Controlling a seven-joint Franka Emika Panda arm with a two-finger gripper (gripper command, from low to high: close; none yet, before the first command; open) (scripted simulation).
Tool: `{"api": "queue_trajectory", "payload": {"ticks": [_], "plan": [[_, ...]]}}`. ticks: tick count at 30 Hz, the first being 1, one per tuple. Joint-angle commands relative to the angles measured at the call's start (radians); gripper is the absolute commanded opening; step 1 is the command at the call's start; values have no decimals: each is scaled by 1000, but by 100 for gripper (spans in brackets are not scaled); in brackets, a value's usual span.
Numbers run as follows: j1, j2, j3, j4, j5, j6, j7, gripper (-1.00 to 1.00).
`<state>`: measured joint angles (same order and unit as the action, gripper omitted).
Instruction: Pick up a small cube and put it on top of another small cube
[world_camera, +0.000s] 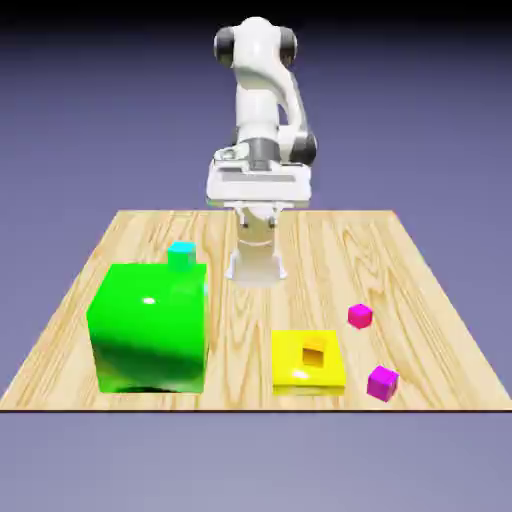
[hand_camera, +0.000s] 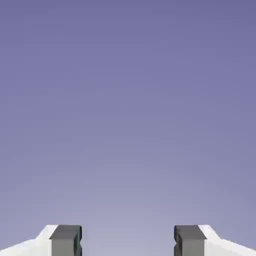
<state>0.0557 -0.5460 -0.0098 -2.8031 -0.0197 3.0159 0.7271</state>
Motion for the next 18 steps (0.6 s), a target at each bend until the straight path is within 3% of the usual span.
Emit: {"api": "queue_trajectory", "payload": {"ticks": [1,18], "plan": [[36,20,-8,6,-16,-18,-12,0],[652,358,-146,102,-293,-316,-207,0]]}}
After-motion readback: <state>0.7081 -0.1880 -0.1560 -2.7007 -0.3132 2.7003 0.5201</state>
